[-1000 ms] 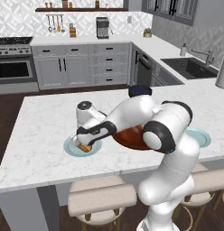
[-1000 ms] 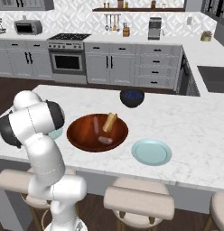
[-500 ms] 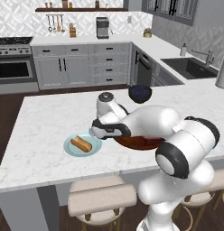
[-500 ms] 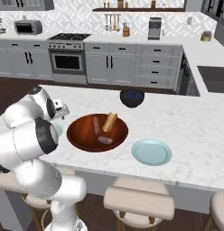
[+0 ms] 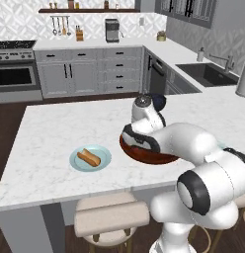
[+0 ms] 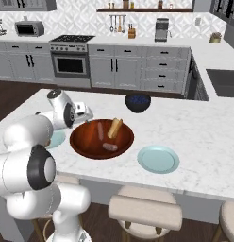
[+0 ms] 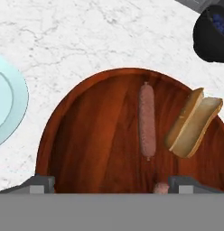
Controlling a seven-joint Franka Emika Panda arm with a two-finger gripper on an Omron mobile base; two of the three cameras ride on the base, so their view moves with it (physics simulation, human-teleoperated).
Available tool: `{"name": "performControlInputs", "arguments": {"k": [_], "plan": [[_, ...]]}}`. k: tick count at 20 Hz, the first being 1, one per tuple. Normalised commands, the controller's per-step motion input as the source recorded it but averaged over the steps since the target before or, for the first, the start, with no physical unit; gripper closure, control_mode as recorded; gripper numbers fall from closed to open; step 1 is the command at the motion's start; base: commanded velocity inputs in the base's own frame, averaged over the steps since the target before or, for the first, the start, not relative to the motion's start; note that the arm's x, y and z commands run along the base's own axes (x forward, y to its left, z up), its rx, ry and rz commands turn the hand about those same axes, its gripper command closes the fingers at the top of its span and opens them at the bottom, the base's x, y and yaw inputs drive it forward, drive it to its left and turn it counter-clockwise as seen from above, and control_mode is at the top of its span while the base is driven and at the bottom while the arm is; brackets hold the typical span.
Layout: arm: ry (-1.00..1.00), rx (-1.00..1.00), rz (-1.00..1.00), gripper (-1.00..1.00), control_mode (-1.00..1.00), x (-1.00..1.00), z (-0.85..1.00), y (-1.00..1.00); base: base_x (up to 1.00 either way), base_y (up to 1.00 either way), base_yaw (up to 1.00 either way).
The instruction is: Place one bun and one sausage from the bowl on each plate.
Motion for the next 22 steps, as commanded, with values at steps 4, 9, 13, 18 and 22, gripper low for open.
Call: {"name": "performControlInputs", "arguments": {"k": [4, 9, 13, 18, 22], "plan": [[0.0, 0.01, -0.3, -1.0, -1.0, 0.13, 0.11, -0.89, 0.0, 0.0, 0.0], [0.01, 0.04, -0.26, -1.0, -1.0, 0.18, 0.0, -0.81, 0.0, 0.0, 0.0], [0.0, 0.09, -0.08, -1.0, -1.0, 0.37, -0.21, -0.56, 0.0, 0.0, 0.0], [0.0, 0.11, 0.0, -1.0, -1.0, 0.47, -0.37, -0.18, 0.0, 0.0, 0.0], [0.04, 0.0, 0.0, -1.0, -1.0, 0.51, -0.24, -0.02, 0.0, 0.0, 0.0]]}}
